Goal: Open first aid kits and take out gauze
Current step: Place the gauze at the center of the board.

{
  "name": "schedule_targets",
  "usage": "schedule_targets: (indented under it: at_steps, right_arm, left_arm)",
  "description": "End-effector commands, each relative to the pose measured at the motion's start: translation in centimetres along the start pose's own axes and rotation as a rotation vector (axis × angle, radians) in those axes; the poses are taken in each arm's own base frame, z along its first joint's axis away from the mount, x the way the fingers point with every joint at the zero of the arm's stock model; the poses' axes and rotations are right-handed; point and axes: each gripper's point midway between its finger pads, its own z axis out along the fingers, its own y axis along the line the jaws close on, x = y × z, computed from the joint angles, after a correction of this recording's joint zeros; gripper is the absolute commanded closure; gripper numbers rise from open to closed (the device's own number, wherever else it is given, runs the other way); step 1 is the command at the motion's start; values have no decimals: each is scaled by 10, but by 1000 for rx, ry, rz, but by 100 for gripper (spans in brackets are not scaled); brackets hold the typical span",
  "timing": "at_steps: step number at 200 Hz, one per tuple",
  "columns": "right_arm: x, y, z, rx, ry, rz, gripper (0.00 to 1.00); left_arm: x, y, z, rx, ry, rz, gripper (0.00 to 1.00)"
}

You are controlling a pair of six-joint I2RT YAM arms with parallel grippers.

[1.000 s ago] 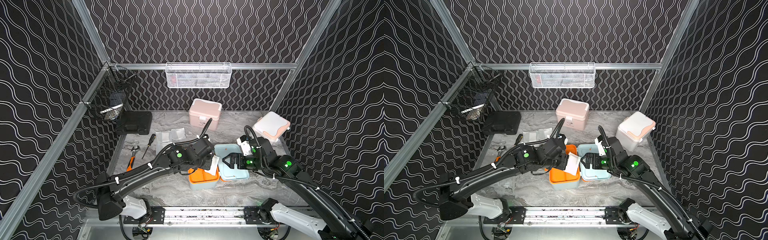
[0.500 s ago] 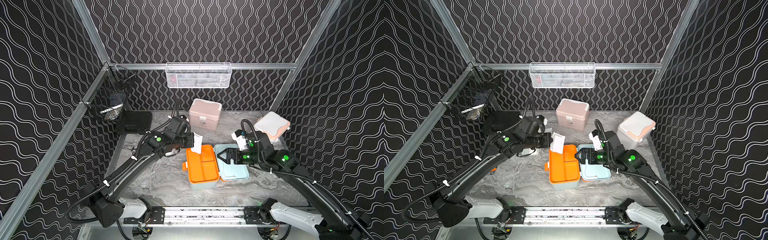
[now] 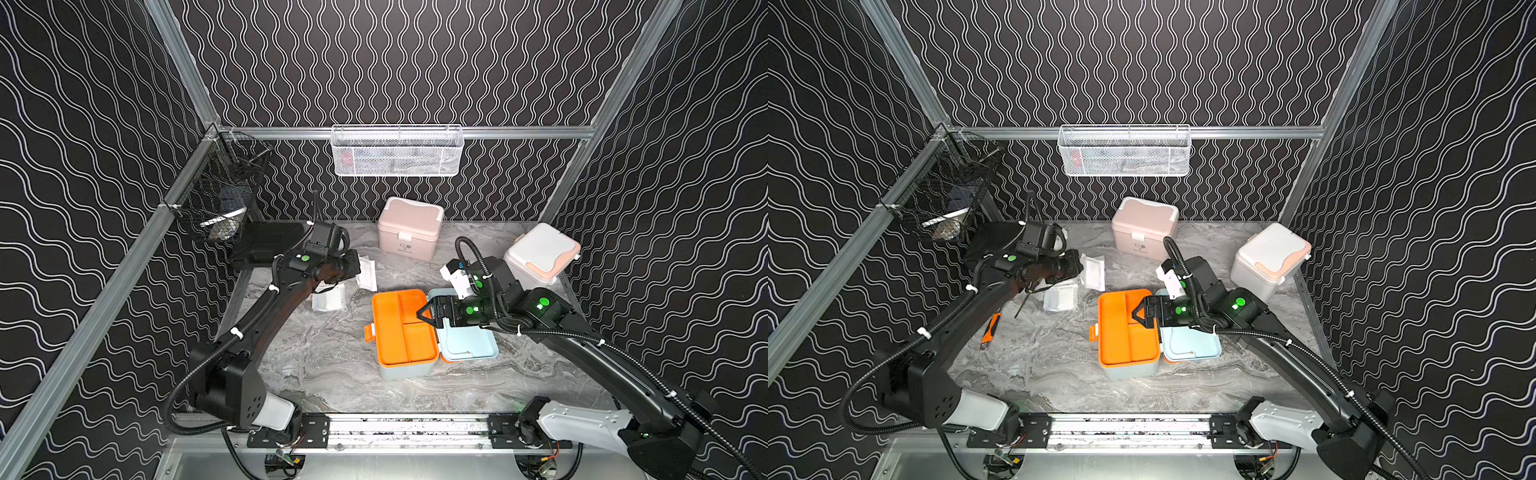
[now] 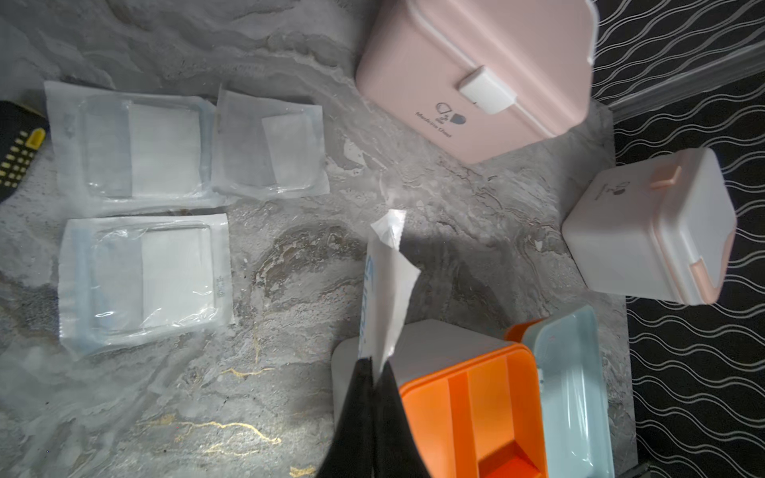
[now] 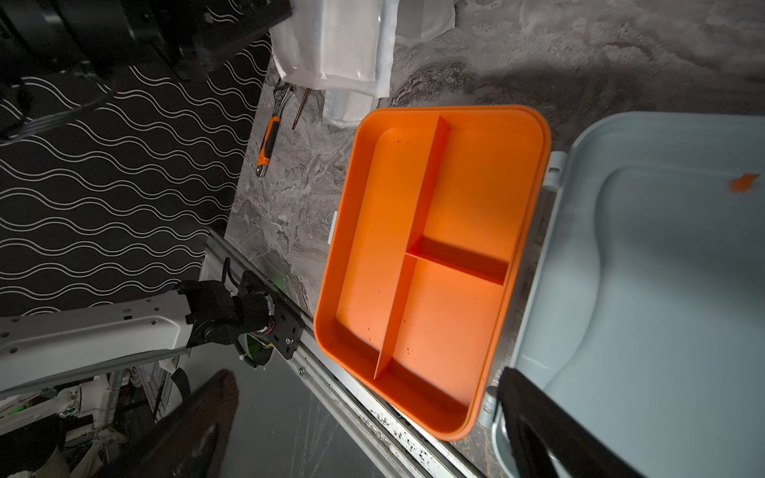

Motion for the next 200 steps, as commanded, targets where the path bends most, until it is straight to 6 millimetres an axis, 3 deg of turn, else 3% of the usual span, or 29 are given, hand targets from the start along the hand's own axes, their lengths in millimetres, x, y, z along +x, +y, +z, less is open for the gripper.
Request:
schedule_targets:
  at_steps: [1,49,99,200]
  right_arm:
    - [2,-1,3,15,12,-5,0]
    - [12,-14,6,57,32,-5,0]
    - [18,-18,10,57,47,8,0]
    - [26,-24,13,69,73,18,0]
  left_arm:
    - [-6,2,19,51,1,-39,100]
    - [8,32,59,43,83,-111,100]
    - [23,60,78,-38,127,-116,100]
    - [22,99,109,-110,141,-178,100]
